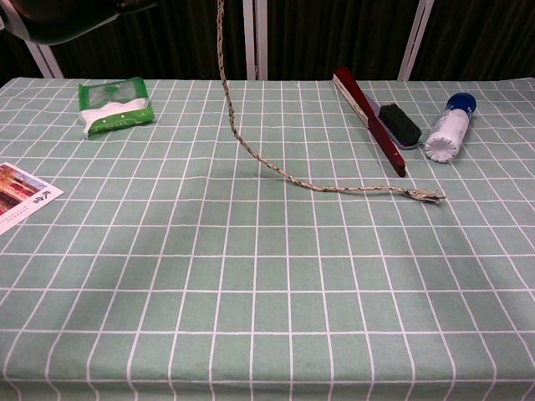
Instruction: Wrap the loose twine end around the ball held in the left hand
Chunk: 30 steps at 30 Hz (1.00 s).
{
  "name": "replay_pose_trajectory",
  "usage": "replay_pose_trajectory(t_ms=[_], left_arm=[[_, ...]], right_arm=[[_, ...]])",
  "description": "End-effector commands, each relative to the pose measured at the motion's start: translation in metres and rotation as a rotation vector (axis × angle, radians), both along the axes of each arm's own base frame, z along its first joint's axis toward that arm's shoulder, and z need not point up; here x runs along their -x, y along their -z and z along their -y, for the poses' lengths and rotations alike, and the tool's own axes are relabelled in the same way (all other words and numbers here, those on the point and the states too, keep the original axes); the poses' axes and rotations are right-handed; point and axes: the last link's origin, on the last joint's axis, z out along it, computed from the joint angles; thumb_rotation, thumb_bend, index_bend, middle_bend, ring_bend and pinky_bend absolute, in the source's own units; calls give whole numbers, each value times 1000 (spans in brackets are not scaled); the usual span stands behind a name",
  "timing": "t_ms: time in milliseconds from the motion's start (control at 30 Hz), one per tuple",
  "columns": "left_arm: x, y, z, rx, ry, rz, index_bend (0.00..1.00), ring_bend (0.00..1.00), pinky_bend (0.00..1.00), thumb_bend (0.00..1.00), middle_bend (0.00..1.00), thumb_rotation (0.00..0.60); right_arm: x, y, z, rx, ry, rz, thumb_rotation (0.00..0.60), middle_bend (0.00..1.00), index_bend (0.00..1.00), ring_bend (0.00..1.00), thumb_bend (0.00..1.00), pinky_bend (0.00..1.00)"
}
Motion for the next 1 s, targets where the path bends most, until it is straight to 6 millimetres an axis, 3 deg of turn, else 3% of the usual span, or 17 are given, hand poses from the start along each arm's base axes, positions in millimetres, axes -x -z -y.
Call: replay_pose_trajectory(t_ms=[33, 300, 600, 1000], left_arm=[[0, 0, 0, 1, -1, 1, 792, 680, 796, 435, 796, 600], [0, 3, 0, 8, 2, -1, 792, 680, 796, 435, 796, 600], [0, 6, 1, 17, 6, -2, 792, 680, 797, 436, 796, 600], [5, 8, -1, 24, -2, 5, 792, 680, 796, 436, 796, 600]], right_arm=[[-2, 1, 1, -2, -4, 1, 600, 0, 0, 0, 166, 0], [-5, 17, 3, -62, 0, -17, 600, 0, 8, 0, 167, 0], [1, 58, 19, -166, 62, -130, 600, 0, 285, 0, 181, 0], [7, 101, 41, -206, 146, -200, 600, 0, 402, 0, 242, 0]])
